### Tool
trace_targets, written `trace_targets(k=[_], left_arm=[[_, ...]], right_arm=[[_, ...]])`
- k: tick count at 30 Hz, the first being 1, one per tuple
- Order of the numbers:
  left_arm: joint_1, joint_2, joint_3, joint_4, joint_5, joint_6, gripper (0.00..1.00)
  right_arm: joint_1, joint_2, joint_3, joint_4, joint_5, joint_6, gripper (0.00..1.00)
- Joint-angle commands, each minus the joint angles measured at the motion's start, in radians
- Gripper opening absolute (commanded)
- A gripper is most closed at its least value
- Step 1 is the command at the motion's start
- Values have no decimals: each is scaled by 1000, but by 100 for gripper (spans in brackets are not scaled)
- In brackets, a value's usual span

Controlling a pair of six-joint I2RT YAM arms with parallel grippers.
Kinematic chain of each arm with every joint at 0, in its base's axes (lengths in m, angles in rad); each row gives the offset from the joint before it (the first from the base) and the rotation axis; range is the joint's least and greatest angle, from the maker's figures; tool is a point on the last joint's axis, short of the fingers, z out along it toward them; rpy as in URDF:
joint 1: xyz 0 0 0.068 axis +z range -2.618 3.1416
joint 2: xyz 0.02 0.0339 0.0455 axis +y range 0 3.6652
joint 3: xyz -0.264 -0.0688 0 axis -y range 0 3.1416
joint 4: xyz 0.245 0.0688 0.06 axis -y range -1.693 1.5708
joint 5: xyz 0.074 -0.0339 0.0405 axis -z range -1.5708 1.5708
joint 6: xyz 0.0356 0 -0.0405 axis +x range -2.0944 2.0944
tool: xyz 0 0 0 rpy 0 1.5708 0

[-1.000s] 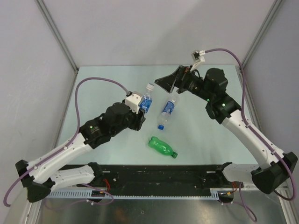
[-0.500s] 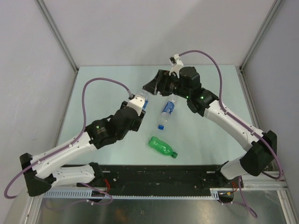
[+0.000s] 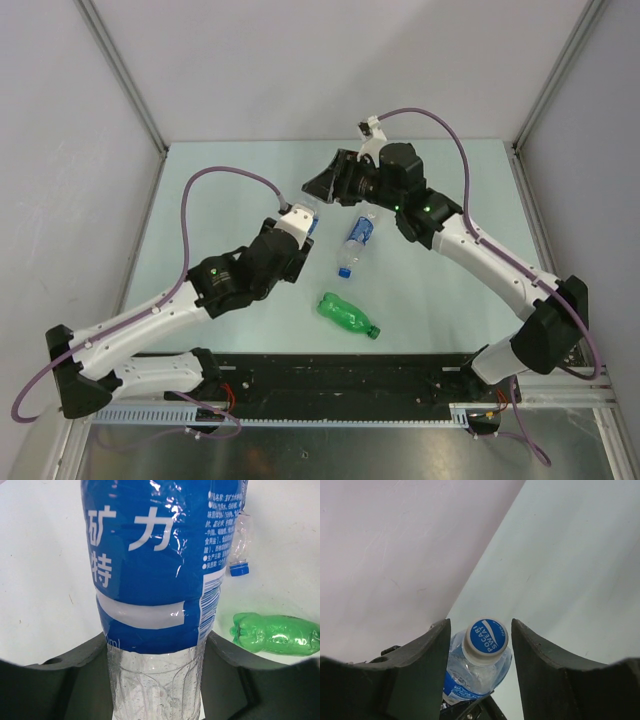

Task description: Unscrew the bottle caps

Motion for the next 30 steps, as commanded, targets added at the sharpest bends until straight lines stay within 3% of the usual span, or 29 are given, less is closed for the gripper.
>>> trace_targets(k=[1,11,12,14,16,30], left_arm=[[-12,1,39,16,-29,-11,4],[-16,9,44,12,-51,-19,3],[-17,12,46,11,-51,-20,3],[-16,16,51,11,-51,-21,3],[-17,22,54,12,-52,-21,2],[-17,41,39,21,-75,-69,0]], right_arm=[[5,12,44,66,-36,58,55],[16,30,42,89,-61,111,40],[18,30,41,88,-60,111,36],[20,27,36,96,-59,113,14],[20,25,30,110,-62,112,3],[10,-68,-94,293,-134,66,0]])
